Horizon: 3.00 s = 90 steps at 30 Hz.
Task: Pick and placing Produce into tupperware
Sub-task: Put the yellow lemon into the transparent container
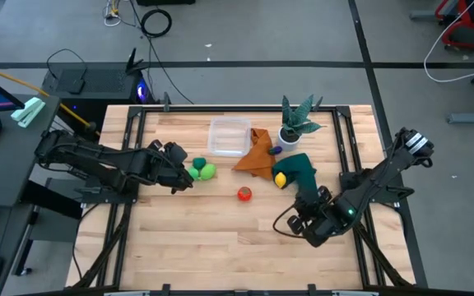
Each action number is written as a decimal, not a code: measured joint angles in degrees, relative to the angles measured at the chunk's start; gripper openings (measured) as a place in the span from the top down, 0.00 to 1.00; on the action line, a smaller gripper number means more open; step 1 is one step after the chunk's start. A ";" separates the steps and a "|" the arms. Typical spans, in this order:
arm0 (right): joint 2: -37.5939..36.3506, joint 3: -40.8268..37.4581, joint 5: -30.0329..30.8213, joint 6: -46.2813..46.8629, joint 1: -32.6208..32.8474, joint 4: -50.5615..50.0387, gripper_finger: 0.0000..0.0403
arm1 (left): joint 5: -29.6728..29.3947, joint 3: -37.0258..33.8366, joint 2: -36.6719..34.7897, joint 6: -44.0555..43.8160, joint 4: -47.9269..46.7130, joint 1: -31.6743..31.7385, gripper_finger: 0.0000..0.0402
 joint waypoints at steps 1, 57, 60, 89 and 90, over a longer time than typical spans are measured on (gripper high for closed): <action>-0.46 -1.24 -0.01 -1.07 -0.42 0.50 0.99 | -0.20 0.00 0.00 0.02 0.00 0.00 0.91; -0.51 -17.59 -8.97 -34.01 -29.62 27.89 0.20 | -2.65 -0.02 0.02 0.15 3.48 0.00 0.90; -0.51 -18.95 -9.84 -35.26 -30.75 30.99 0.20 | -2.62 -0.02 0.02 0.15 3.59 0.00 0.91; 6.02 -19.75 -17.99 -39.80 -36.17 42.10 0.42 | -2.58 -0.02 0.02 0.02 3.66 -0.01 0.94; 5.75 -19.77 -18.14 -39.79 -36.17 41.80 0.45 | -2.59 -0.02 0.02 0.04 3.69 -0.02 0.93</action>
